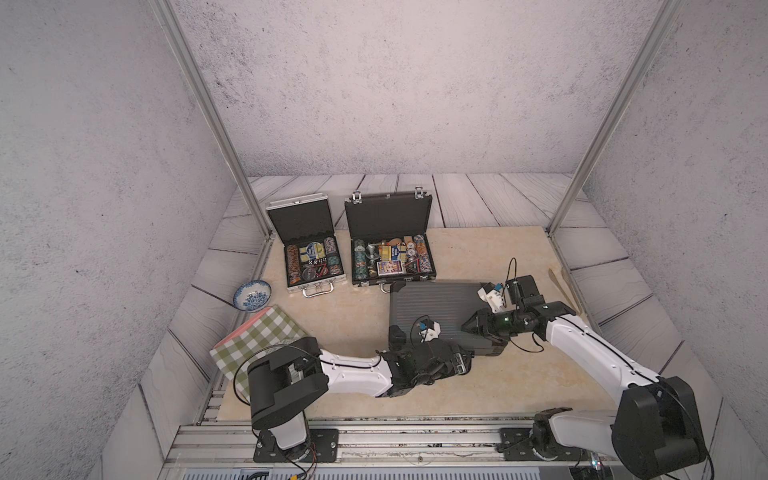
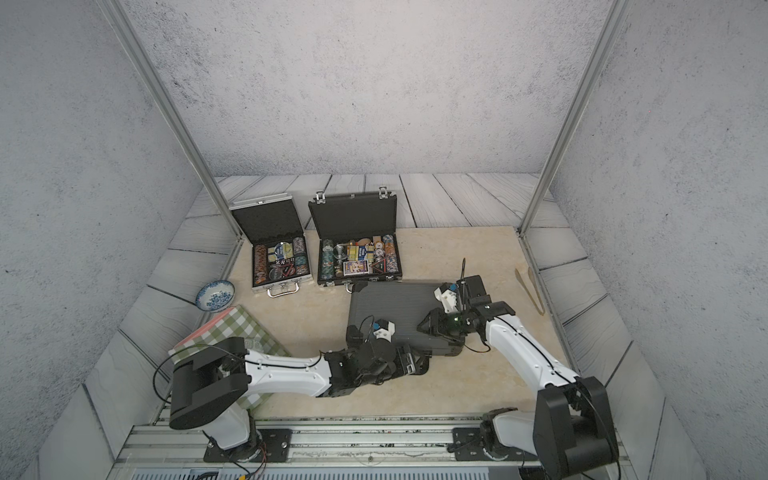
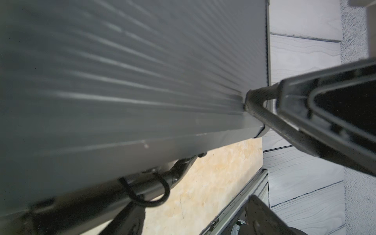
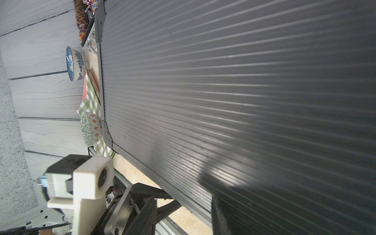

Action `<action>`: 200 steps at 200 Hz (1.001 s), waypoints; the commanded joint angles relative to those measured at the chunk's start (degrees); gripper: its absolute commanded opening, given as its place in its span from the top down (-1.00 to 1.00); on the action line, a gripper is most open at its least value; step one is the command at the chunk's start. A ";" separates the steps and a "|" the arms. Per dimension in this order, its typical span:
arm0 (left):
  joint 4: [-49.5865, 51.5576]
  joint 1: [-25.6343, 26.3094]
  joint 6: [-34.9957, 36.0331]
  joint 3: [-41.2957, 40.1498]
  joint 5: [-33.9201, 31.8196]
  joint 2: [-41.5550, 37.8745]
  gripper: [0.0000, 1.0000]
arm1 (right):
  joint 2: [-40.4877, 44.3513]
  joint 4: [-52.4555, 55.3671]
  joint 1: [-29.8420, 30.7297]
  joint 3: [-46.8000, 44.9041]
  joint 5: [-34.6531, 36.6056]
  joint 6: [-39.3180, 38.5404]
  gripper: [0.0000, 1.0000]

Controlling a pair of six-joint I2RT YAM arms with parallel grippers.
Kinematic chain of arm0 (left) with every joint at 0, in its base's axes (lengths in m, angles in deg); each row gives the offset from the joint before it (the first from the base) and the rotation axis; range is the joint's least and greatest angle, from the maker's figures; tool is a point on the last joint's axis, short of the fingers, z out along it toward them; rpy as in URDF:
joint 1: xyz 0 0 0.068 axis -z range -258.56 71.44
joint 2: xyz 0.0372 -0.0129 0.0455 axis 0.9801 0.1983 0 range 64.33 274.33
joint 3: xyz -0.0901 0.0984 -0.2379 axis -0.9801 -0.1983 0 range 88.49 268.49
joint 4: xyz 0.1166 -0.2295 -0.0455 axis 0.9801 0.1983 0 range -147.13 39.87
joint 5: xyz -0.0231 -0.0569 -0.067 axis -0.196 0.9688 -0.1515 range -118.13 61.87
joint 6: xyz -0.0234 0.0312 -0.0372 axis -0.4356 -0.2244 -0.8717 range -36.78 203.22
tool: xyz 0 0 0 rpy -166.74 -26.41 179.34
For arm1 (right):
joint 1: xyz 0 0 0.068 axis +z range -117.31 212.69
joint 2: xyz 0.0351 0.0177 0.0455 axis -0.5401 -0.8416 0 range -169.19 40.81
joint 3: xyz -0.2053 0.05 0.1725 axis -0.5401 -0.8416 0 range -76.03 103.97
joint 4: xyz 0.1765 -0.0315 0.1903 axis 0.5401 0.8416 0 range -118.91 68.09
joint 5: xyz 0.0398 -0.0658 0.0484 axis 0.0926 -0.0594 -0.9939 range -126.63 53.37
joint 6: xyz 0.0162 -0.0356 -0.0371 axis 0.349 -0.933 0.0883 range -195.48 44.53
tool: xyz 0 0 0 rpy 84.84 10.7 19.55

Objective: Close the poker set cases
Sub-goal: Fasten the fastener on the poker set case.

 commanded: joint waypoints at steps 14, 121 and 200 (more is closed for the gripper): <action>-1.39 -0.34 3.19 0.33 -5.31 -1.82 -0.61 | -1.85 10.40 -0.14 -3.11 7.16 -0.36 0.07; 3.49 -1.48 8.61 4.93 -7.86 -2.08 -0.62 | -3.42 11.50 -0.14 -1.53 7.84 -1.20 0.05; 30.17 -1.22 14.21 11.07 -2.50 -5.54 -0.59 | -3.18 11.81 -0.16 -1.32 7.95 -0.90 0.04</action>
